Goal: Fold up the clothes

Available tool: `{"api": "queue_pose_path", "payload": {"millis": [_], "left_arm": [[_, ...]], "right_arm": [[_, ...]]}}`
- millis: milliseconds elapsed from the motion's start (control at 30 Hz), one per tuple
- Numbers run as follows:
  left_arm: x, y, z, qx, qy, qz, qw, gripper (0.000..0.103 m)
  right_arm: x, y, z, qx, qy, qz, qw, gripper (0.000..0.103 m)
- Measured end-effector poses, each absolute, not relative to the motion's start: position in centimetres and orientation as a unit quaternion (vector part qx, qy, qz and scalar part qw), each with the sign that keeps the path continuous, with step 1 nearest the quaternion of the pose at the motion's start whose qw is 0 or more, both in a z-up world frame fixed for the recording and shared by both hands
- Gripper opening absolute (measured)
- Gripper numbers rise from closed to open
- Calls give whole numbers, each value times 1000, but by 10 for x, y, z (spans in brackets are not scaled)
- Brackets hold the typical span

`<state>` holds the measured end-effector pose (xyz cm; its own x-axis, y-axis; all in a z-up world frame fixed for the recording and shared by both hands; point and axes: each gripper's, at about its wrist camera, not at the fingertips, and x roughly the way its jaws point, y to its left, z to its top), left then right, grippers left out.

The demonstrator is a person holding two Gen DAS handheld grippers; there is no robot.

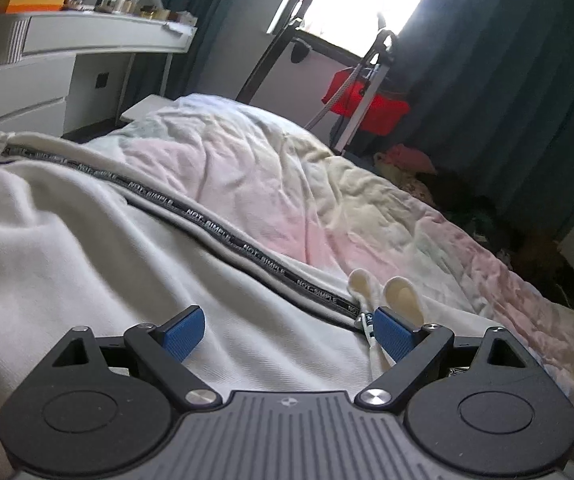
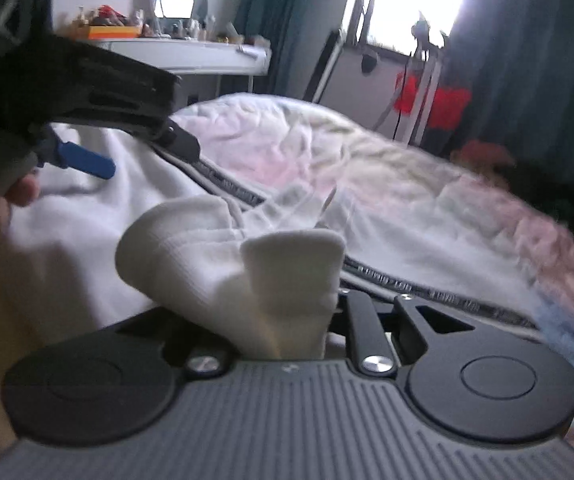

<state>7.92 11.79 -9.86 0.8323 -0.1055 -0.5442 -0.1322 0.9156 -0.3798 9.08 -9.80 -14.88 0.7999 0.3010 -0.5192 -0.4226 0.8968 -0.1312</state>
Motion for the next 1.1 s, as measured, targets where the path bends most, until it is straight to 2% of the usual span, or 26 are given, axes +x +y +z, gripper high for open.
{"api": "queue_pose_path", "payload": {"millis": [33, 100, 167, 200, 333, 433, 667, 800, 900, 1067, 1100], "left_arm": [[78, 117, -97, -203, 287, 5, 936, 92], [76, 115, -96, -201, 282, 0, 938, 92], [74, 114, -95, -201, 279, -4, 939, 92], [73, 113, -94, -199, 278, -6, 940, 92], [65, 102, -89, -177, 274, -27, 945, 92], [55, 89, -82, -157, 268, -63, 948, 92], [34, 43, -79, -131, 269, -196, 934, 91], [29, 19, -83, -106, 259, -232, 931, 90], [34, 9, -93, -94, 268, -245, 927, 87], [45, -7, -113, -56, 293, -220, 929, 65], [48, -8, -116, -57, 297, -215, 929, 64]], "right_arm": [[93, -103, -144, -96, 263, 201, 939, 25], [94, -116, -132, -32, 291, 231, 928, 51], [89, -130, -121, 32, 316, 261, 911, 72], [86, -137, -116, 62, 326, 274, 902, 77], [76, -170, -103, 162, 348, 307, 871, 77], [77, -198, -98, 216, 341, 271, 874, 77], [101, -237, -115, 260, 357, 130, 887, 78], [105, -246, -123, 283, 359, 116, 882, 76], [98, -250, -116, 248, 341, 88, 903, 76], [94, -249, -111, 195, 326, 56, 923, 78], [95, -249, -113, 191, 328, 54, 924, 77]]}}
